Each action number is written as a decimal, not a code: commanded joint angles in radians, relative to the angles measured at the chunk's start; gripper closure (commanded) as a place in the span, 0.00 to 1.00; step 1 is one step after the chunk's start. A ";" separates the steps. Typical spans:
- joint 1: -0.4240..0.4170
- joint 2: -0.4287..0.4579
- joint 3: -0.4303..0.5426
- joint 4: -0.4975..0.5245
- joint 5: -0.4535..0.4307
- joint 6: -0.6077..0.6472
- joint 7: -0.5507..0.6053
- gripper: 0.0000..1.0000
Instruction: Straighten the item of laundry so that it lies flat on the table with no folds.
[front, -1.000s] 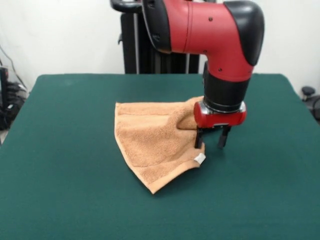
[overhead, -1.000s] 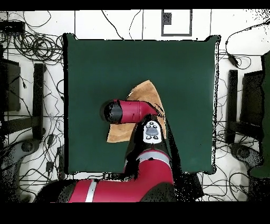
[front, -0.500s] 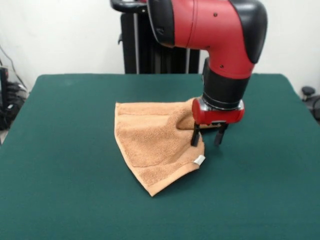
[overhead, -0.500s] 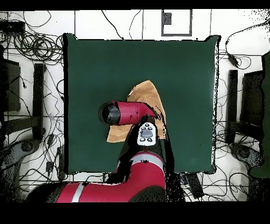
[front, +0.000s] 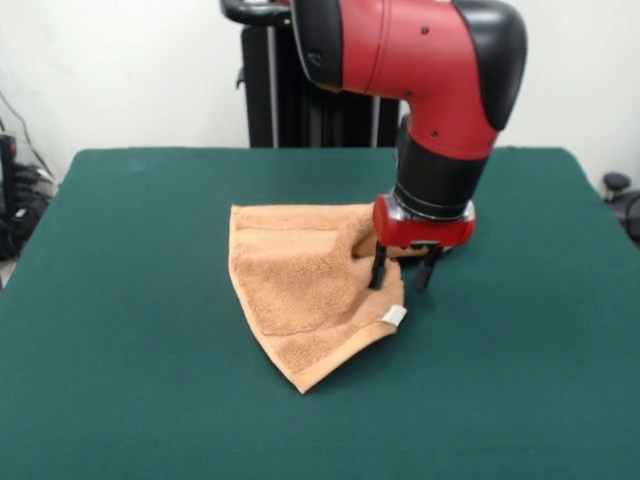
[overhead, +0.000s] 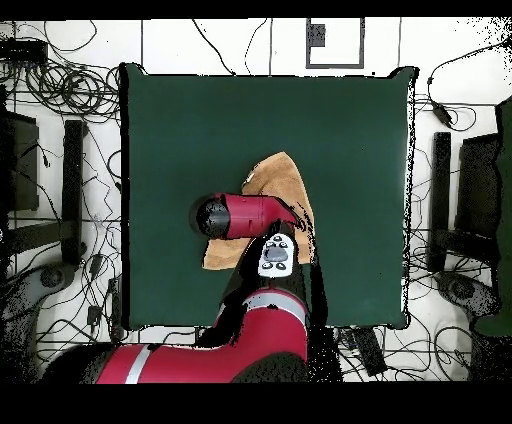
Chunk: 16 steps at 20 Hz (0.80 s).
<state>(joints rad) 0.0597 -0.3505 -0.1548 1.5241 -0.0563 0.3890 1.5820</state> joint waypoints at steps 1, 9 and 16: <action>0.018 0.058 0.006 -0.001 0.056 -0.003 0.251 0.00; -0.001 0.115 0.022 -0.019 0.059 -0.066 0.246 0.00; -0.019 0.115 0.037 0.021 0.064 -0.182 0.268 1.00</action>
<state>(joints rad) 0.0565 -0.3395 -0.1589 1.5171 -0.0326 0.3810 1.5820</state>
